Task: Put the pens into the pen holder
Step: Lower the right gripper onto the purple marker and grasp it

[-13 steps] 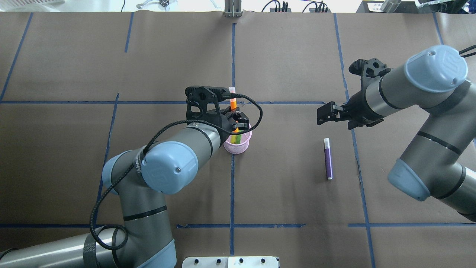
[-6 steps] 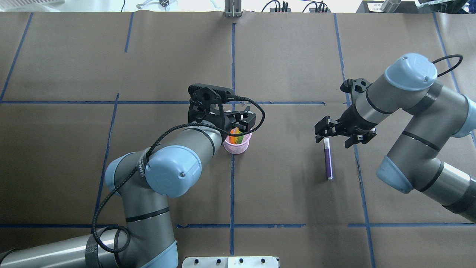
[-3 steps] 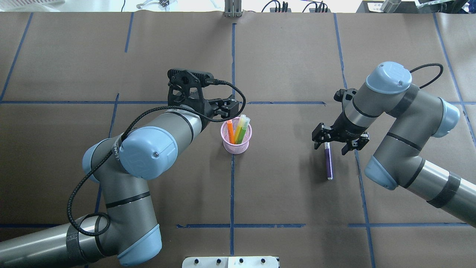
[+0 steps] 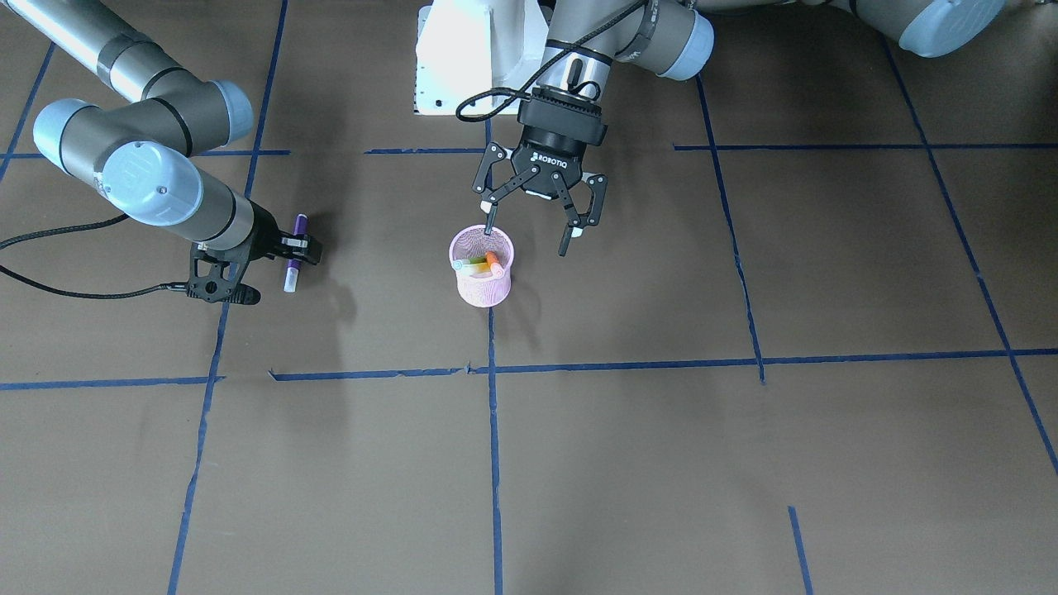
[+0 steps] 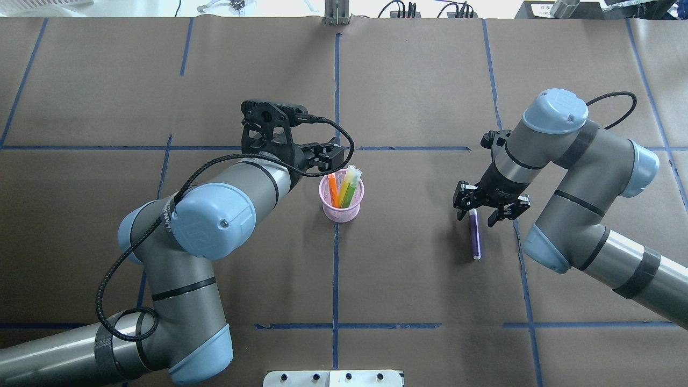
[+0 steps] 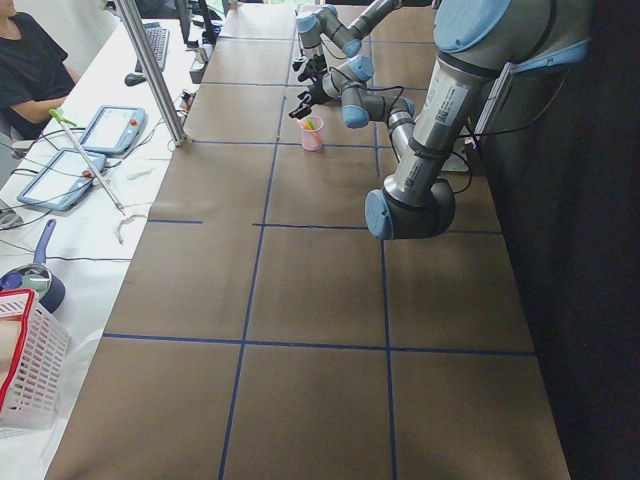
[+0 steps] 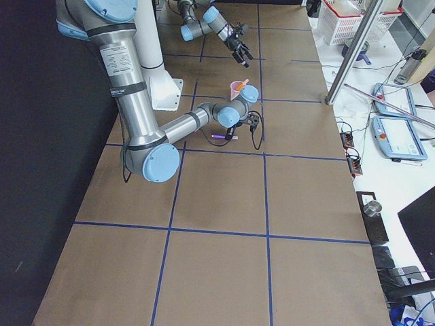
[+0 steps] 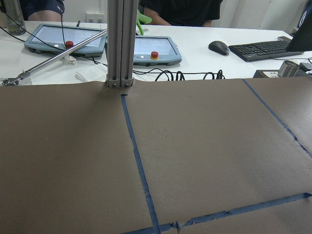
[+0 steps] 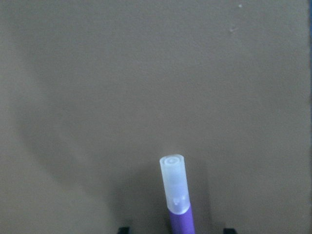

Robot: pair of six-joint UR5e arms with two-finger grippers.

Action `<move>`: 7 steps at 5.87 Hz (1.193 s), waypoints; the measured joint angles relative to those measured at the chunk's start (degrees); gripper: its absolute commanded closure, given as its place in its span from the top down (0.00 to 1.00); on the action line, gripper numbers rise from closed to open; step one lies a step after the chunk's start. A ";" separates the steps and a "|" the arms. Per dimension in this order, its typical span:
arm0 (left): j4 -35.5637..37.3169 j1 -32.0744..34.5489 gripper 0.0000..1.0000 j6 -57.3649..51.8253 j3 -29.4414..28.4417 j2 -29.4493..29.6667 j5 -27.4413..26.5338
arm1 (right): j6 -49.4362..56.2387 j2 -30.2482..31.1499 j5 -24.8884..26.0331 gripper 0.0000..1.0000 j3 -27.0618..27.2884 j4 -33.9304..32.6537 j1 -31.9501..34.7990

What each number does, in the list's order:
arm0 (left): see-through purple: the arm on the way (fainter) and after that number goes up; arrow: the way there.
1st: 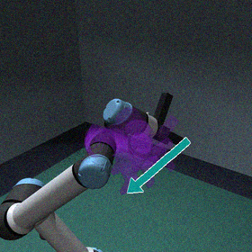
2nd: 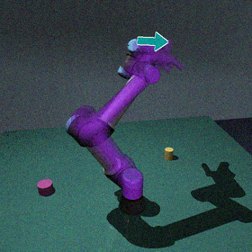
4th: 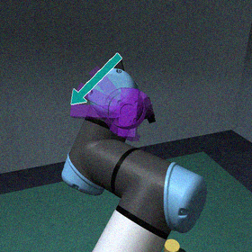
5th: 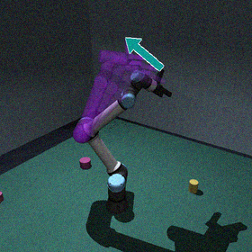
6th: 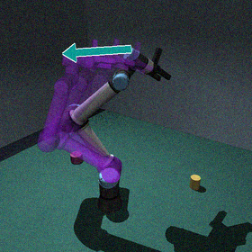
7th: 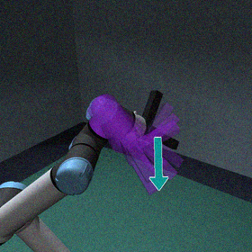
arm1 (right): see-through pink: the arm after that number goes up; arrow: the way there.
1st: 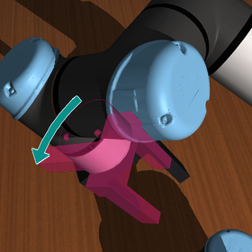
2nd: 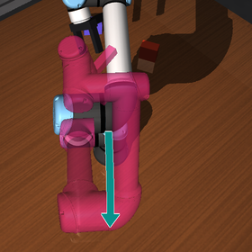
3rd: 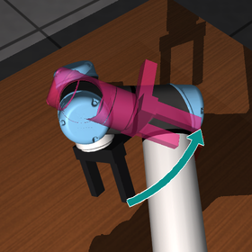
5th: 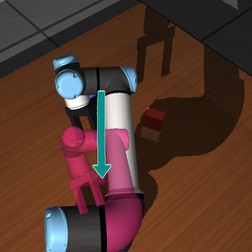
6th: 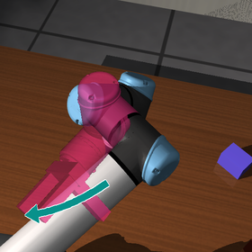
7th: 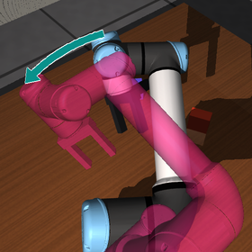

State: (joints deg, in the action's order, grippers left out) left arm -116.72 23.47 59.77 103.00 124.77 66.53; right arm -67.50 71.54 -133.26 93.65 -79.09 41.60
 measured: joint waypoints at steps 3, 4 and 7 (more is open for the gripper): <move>0.00 -0.01 0.96 0.00 0.01 -0.04 0.00 | -0.11 0.13 0.16 0.00 -0.87 -0.12 -1.47; 0.00 -0.01 0.96 0.05 0.01 -0.05 0.00 | -0.13 0.21 0.01 0.00 -0.91 -0.17 -1.38; 0.03 -0.04 0.96 0.20 -0.07 -0.13 0.00 | -0.01 0.10 -0.33 0.00 0.05 -0.18 -0.95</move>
State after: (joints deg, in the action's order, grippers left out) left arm -116.69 23.43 59.97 102.93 124.64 66.53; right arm -67.51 71.64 -133.59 93.70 -79.27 40.64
